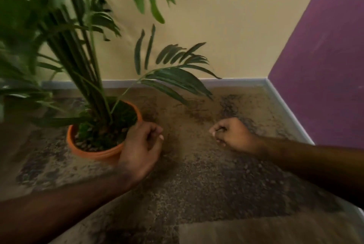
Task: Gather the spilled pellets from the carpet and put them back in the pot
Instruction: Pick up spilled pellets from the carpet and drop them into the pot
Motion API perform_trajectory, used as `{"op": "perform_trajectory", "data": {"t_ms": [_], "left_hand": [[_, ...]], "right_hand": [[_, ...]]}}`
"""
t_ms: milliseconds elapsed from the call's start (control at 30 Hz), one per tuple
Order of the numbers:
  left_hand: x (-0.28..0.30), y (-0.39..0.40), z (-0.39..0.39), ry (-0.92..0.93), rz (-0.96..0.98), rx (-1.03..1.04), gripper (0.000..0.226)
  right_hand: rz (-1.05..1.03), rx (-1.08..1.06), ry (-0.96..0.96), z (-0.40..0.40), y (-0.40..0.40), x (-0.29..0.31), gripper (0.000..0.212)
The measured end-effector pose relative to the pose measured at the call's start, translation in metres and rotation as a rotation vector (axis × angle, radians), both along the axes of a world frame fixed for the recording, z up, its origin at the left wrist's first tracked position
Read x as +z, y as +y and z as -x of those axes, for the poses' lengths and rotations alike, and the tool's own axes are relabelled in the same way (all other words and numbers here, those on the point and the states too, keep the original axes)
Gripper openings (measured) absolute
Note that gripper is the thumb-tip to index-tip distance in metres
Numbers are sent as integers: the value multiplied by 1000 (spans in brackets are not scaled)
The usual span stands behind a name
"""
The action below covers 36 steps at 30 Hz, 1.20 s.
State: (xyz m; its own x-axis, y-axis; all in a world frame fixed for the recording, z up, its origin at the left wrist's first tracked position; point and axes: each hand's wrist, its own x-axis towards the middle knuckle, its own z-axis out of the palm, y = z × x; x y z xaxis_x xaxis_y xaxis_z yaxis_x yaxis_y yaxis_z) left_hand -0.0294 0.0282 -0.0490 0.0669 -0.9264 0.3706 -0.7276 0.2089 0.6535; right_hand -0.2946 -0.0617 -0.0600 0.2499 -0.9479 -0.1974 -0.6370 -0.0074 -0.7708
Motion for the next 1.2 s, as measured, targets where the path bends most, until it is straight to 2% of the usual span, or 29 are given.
{"op": "perform_trajectory", "data": {"t_ms": [200, 367, 600, 733, 833, 933, 1000, 1100, 1200], "left_hand": [[-35, -34, 52, -37, -165, -206, 14], [-62, -55, 85, -119, -335, -318, 30], [-89, -61, 140, -143, -452, -460, 41], [-101, -57, 173, -221, -428, -585, 49], [-106, -62, 202, -292, -412, -606, 59], [-112, -73, 232, -407, -395, -523, 75], [-115, -85, 247, -457, -421, -434, 82], [-124, -103, 258, -512, -511, -387, 84], [-136, -107, 260, -549, -569, -484, 75]], "right_hand": [[50, -84, 199, 93, 1, -19, 8], [12, -102, 227, 137, 0, -39, 8], [94, 2, 419, 174, 18, -73, 18], [119, -41, 475, 182, 27, -83, 31], [94, -47, 571, 183, 30, -91, 49], [42, -23, 660, 180, 30, -100, 70], [35, 24, 704, 176, 29, -104, 74], [83, 63, 687, 170, 25, -105, 64], [158, 126, 594, 163, 26, -108, 36]]}}
